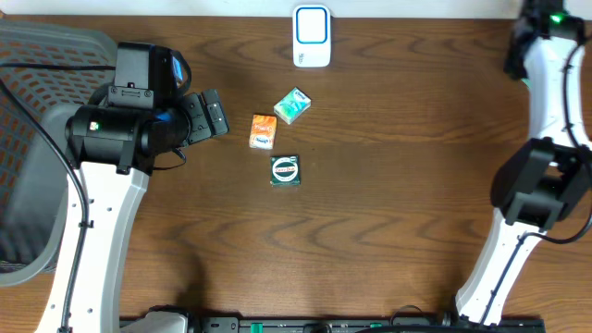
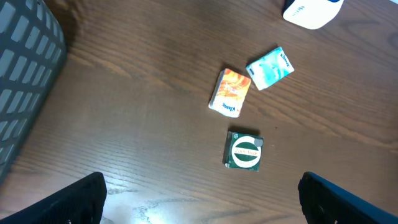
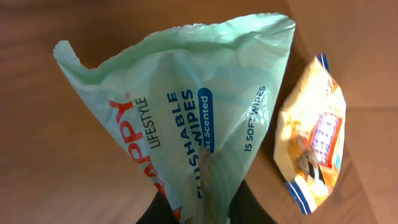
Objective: Scan the item barcode
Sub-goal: 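Carry the mint-green pack to the far right and release it, then raise the open right gripper away from the released packs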
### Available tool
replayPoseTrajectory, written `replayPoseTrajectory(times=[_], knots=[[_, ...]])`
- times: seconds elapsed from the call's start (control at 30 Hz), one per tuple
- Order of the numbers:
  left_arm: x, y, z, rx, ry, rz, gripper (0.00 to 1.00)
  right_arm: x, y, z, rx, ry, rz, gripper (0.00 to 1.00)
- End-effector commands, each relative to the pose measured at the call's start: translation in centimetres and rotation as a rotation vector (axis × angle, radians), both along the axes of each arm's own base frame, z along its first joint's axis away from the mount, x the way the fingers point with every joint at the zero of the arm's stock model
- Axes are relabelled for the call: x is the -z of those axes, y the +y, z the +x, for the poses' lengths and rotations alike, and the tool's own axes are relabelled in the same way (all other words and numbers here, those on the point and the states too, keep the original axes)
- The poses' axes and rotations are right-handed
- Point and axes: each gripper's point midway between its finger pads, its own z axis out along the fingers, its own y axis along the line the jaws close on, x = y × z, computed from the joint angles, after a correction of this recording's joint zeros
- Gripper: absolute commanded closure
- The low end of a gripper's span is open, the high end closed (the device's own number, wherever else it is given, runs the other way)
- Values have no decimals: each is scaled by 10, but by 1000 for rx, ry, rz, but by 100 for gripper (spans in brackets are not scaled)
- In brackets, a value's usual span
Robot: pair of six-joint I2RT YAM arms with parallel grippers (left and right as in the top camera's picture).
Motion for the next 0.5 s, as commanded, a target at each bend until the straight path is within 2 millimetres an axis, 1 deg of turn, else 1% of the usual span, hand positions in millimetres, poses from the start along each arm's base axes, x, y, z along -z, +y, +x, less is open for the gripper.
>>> replayPoseTrajectory(times=[0.0,0.03,0.07,0.1,0.13,0.17,0.2,0.23,0.3,0.4,0.47], knots=[[-4,2,1,-3,-10,7,2,8,-22,-18,37,22,23,91],[-4,2,1,-3,-10,7,2,14,-31,-24,56,34,27,79],[-4,2,1,-3,-10,7,2,21,-40,-31,77,43,31,62],[-4,2,1,-3,-10,7,2,26,-46,-37,94,51,35,51],[-4,2,1,-3,-10,7,2,31,-51,-43,121,53,41,33],[-4,2,1,-3,-10,7,2,37,-56,-48,155,48,51,21],[-4,2,1,-3,-10,7,2,42,-59,-52,176,44,63,15],[-4,2,1,-3,-10,7,2,48,-59,-56,191,43,87,12],[-4,2,1,-3,-10,7,2,60,-54,-57,180,41,157,9],[-4,2,1,-3,-10,7,2,75,-34,-50,136,15,296,6],[-4,2,1,-3,-10,7,2,79,-19,-42,101,-15,380,6]])
